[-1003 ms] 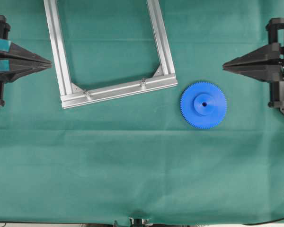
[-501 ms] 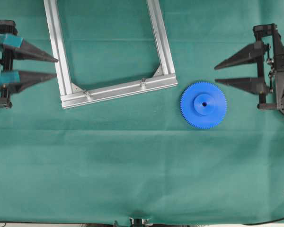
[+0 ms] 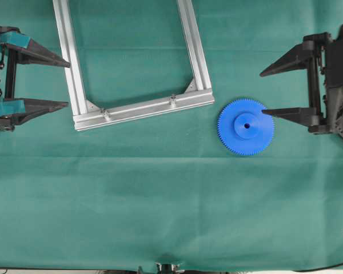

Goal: Find the location of the shaft and insert the gear.
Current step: 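Lower the right gripper over the gear hub and close on it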

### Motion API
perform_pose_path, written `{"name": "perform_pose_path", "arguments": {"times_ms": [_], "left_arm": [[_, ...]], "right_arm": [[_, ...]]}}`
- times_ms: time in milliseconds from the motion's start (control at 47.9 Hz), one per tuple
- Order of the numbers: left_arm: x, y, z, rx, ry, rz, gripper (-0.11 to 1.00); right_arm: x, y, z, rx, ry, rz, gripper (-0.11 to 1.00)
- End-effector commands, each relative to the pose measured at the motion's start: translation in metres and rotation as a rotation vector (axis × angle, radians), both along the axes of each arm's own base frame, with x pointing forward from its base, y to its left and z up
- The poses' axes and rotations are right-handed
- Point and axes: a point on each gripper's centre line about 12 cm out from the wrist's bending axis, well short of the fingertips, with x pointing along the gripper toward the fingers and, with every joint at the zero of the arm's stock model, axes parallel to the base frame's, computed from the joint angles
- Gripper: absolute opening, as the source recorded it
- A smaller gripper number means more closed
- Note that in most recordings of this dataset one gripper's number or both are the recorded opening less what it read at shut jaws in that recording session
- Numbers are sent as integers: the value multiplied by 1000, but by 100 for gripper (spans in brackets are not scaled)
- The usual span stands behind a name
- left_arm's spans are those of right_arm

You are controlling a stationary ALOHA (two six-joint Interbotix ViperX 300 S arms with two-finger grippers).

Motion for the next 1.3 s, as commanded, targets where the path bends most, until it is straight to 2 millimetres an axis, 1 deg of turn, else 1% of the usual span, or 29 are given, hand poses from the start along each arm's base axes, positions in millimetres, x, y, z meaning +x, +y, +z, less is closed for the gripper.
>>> {"name": "perform_pose_path", "arguments": {"times_ms": [0, 418, 669, 836, 982, 1275], "left_arm": [[4, 0, 11, -3, -28, 2, 98], [4, 0, 11, -4, -28, 3, 98], [3, 0, 11, -6, -26, 3, 98], [3, 0, 9, -4, -15, 2, 98], [3, 0, 8, -3, -5, 0, 98], [4, 0, 7, -6, 0, 3, 98]], "right_arm": [[5, 0, 1, 7, 48, -7, 92], [26, 2, -34, 44, 365, -37, 92], [36, 8, -38, 44, 416, -19, 92], [43, 17, -43, 57, 440, -13, 92], [47, 22, -54, 58, 482, -7, 92], [53, 23, -77, 61, 562, -20, 92]]}}
